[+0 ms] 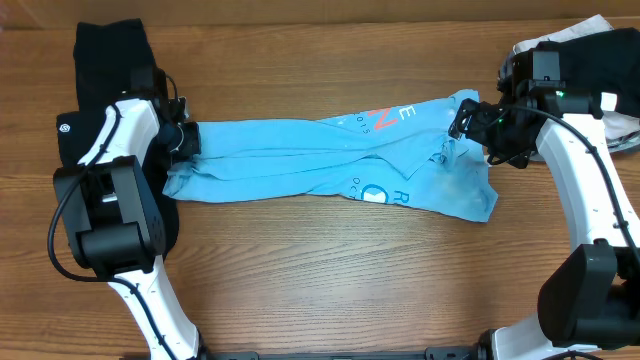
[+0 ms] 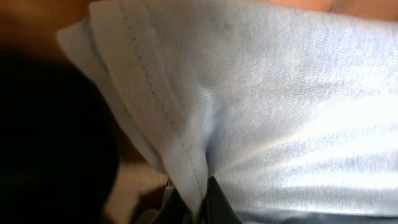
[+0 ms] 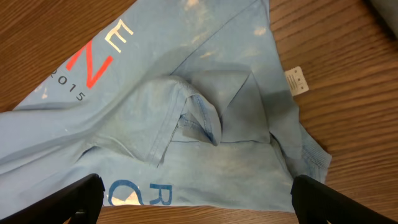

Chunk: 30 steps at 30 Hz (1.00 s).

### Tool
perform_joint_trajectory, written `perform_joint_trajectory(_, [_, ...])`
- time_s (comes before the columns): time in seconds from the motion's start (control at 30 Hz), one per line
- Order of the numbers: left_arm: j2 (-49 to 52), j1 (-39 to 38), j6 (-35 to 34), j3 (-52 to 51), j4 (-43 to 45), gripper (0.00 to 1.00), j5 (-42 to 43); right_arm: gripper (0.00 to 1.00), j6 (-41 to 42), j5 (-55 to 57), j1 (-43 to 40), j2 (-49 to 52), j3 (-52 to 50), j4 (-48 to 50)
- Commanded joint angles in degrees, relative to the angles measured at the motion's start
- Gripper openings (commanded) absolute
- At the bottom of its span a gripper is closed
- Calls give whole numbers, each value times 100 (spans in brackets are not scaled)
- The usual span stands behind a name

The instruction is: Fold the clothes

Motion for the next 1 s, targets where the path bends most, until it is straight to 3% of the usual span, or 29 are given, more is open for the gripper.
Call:
perform_joint_trajectory(0.0, [214,144,-212,271,-503,4,243,99,120,50,9,-105,118,-31])
perform_joint_trajectory(0.47, [214,-332,-98,2518,-2728,4,229,98,149,33,9,-105,81,-168])
perform_joint_trajectory(0.7, [216,-1239,-107,2610,-2756,4,229,98,149,33,9,-103,81,-133])
perform_joint_trajectory(0.77, [219,-1897,-267,2610,-2559,4,229,99,149,33,9,-94,81,-111])
perform_joint_trajectory(0.97, [219,-2756,-625,2610,-2000,4,225,99,146,37,9,-90,81,-109])
